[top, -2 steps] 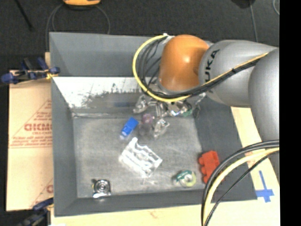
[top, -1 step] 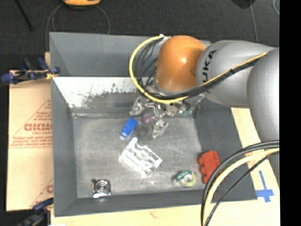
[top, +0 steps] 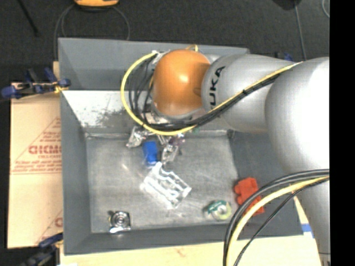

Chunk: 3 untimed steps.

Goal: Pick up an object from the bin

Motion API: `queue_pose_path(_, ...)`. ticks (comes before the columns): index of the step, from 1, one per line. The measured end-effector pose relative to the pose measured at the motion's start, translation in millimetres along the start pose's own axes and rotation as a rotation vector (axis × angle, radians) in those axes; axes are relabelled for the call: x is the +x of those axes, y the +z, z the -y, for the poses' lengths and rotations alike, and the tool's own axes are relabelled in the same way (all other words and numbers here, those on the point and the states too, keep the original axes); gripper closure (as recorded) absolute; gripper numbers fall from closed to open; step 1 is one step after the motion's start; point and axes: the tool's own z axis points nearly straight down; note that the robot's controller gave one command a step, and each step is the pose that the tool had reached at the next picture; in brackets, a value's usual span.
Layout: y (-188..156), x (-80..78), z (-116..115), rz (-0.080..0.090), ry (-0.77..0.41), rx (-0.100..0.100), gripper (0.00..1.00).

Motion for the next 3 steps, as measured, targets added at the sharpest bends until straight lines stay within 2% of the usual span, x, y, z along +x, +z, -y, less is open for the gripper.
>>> queue_pose_path(1,-1.9,-0.3,2.1,0.003,0.007,-0.005,0.0)
queue_pose_path(2,-5.5,-0.8,3.5,0.003,0.01,-0.005,1.0)
queue_pose_path(3,-76.1,-2.2,7.5,0.006,0.018,0.001,1.0)
